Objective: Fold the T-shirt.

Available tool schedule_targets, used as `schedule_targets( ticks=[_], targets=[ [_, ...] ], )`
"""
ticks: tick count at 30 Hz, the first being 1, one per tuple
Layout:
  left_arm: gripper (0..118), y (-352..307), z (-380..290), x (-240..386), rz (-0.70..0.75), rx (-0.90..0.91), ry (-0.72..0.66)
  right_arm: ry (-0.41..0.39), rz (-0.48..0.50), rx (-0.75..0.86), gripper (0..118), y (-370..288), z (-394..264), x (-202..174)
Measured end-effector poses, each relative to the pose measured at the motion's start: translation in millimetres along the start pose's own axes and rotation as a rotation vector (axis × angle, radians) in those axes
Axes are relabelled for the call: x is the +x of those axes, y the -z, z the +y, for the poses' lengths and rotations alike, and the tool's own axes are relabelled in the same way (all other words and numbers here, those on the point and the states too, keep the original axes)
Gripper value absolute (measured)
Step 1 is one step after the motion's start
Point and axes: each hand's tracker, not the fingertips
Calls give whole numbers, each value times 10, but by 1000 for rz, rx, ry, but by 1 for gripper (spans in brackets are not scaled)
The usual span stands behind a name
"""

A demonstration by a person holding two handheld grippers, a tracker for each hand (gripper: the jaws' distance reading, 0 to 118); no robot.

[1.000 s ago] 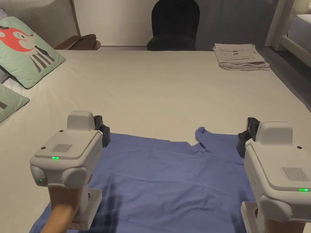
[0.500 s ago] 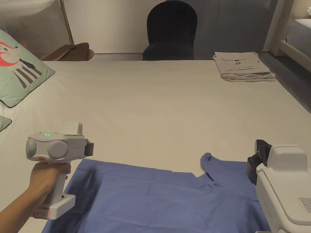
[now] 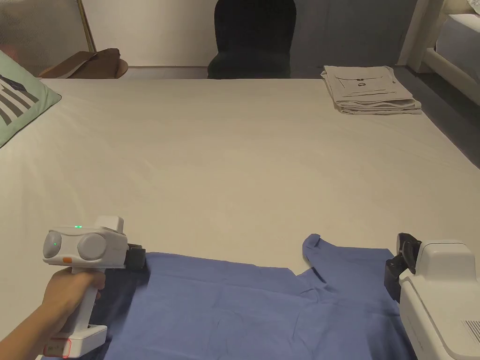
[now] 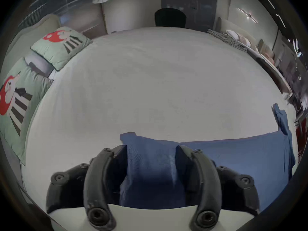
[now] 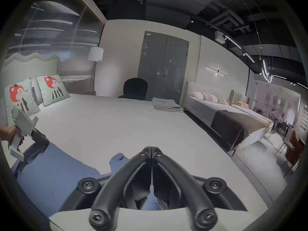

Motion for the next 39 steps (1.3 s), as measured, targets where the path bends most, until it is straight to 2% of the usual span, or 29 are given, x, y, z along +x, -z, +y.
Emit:
schedule_targets(
  ticks=[1, 2, 3, 8, 12, 13, 14, 15, 16, 18, 20, 25, 29, 32, 33, 35, 36, 37, 39],
  targets=[
    [48, -34, -2, 36, 15, 16, 7, 1, -3, -5, 0, 0, -6, 23],
    [31, -63, 4, 59, -6, 10, 5, 3, -4, -9, 0, 0, -14, 48],
    [4, -99, 5, 98, -19, 19, 9, 6, -8, -12, 0, -4, -23, 65],
    [3, -271, 20, 141, 27, 73, 61, 39, -17, -44, 0, 34, -12, 223],
    [3, -548, 37, 70, -8, 132, 26, 103, -14, -188, 1, 314, -2, 433],
    [3, -616, 38, 69, -9, 142, 28, 143, -3, -232, 6, 424, -24, 500],
    [3, -685, 38, 69, -12, 155, 31, 179, 13, -285, 20, 543, -54, 571],
    [3, -765, 38, 66, -20, 171, 35, 218, 15, -361, 46, 670, -89, 652],
    [3, -812, 31, 77, -26, 180, 39, 243, 7, -397, 63, 766, -134, 701],
    [3, -908, 22, 72, -40, 201, 39, 257, 22, -462, 88, 969, -256, 774],
    [2, -975, 15, 88, -47, 215, 41, 224, 10, -541, 99, 1114, -356, 784],
    [2, -1019, -6, 94, -54, 231, 49, 219, 24, -654, 98, 1241, -608, 693],
    [2, -1029, -16, 92, -53, 231, 47, 148, 24, -693, 97, 1279, -727, 559],
    [2, -1045, -40, 85, -53, 233, 42, 59, 48, -689, 74, 1258, -750, 441],
    [2, -1052, -54, 81, -52, 232, 41, 70, 38, -662, 64, 1206, -718, 426],
    [2, -1071, -75, 67, -51, 235, 35, 56, 52, -666, 39, 1172, -667, 393],
    [2, -1100, -100, 80, -52, 235, 31, 8, 39, -650, 16, 1133, -637, 373],
    [2, -1121, -114, 78, -53, 237, 27, -12, 52, -636, 9, 1099, -617, 365],
    [2, -1176, -137, 70, -51, 246, 22, 13, 66, -626, 8, 1017, -572, 383]
  ],
)
